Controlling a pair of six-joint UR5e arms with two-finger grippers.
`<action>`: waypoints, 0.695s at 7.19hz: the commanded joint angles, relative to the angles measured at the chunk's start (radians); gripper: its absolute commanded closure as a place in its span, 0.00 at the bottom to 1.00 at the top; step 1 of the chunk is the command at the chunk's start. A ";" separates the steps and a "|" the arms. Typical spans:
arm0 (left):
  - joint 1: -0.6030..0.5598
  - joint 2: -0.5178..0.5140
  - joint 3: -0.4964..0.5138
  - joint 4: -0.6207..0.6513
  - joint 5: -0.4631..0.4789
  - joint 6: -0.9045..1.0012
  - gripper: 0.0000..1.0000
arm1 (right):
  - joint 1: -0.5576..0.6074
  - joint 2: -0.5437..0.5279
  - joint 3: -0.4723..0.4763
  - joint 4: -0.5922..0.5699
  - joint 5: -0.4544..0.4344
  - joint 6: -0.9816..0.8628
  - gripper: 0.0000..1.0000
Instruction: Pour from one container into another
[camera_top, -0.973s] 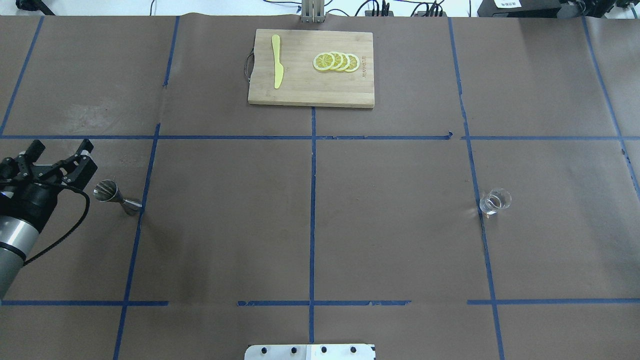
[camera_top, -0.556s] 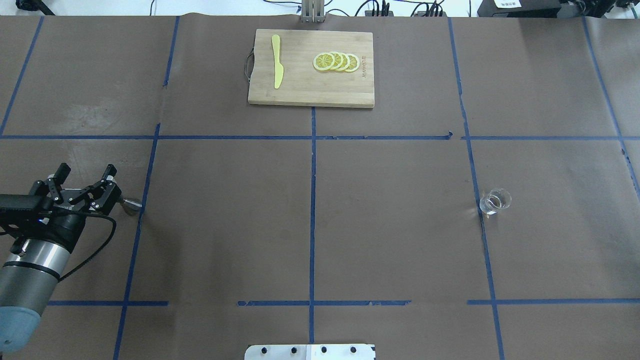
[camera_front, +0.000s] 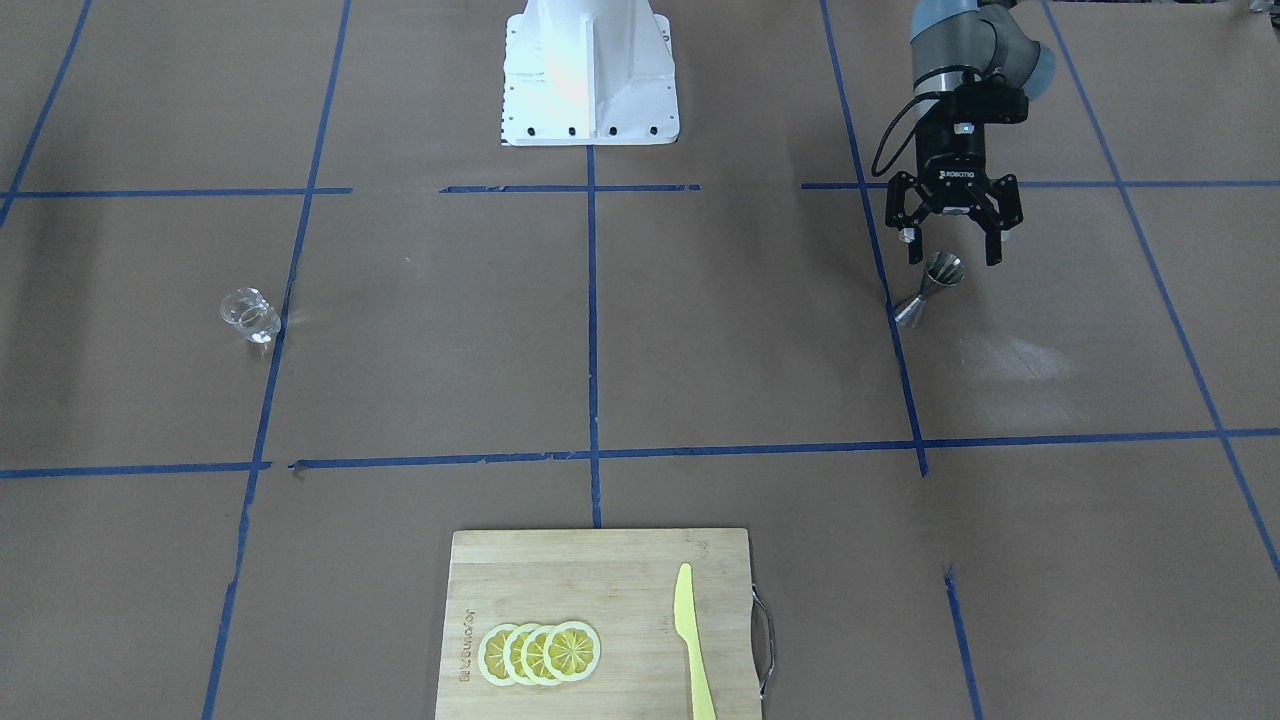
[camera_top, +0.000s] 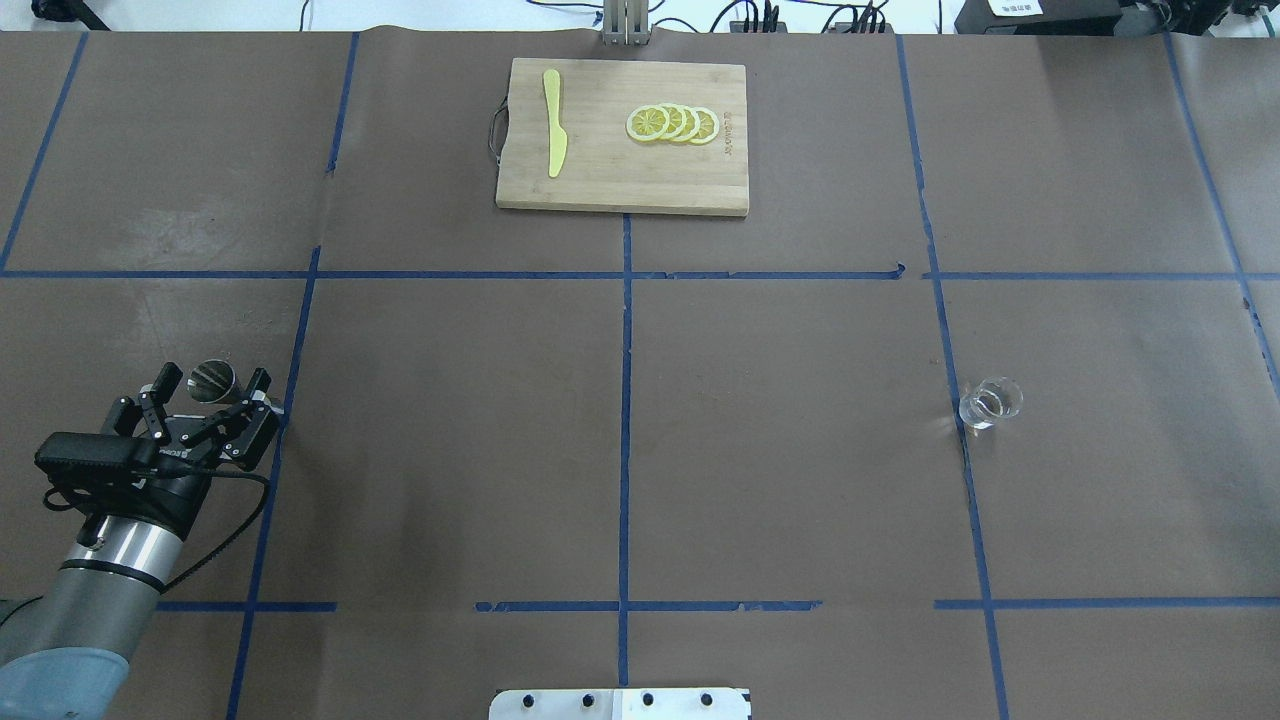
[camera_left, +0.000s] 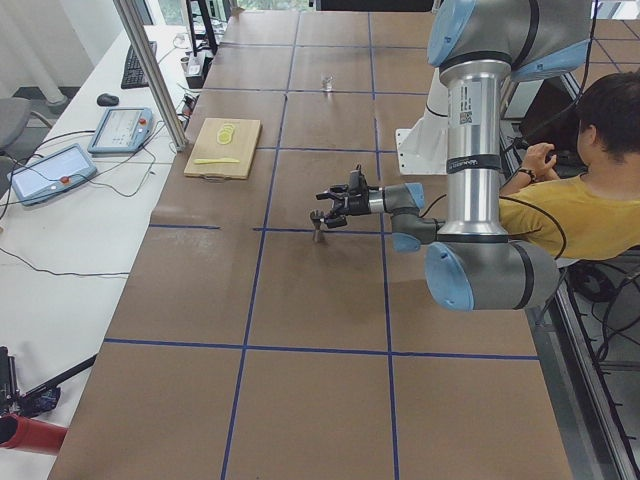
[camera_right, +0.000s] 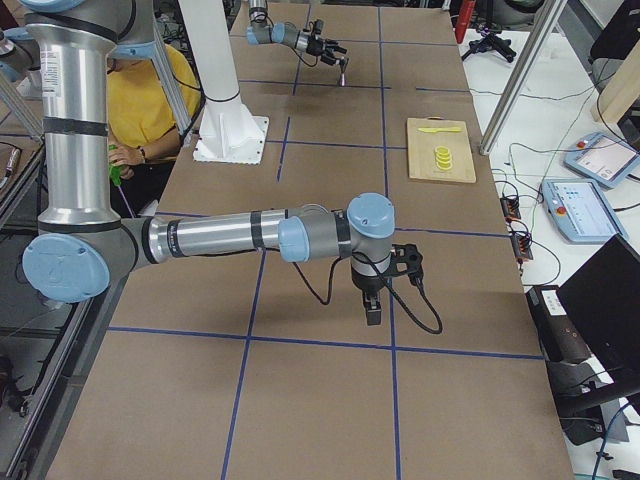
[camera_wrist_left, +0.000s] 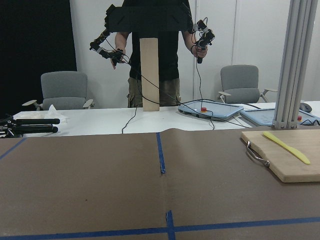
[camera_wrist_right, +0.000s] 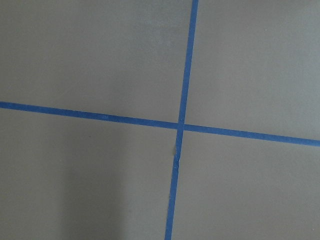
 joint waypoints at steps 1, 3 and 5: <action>0.006 -0.020 0.049 -0.053 0.019 0.000 0.00 | 0.002 0.000 0.000 0.000 0.000 0.000 0.00; 0.006 -0.020 0.057 -0.071 0.020 0.003 0.00 | 0.002 0.003 0.000 0.000 0.000 0.000 0.00; 0.008 -0.026 0.100 -0.075 0.019 0.003 0.00 | 0.002 0.003 0.000 0.000 0.000 0.000 0.00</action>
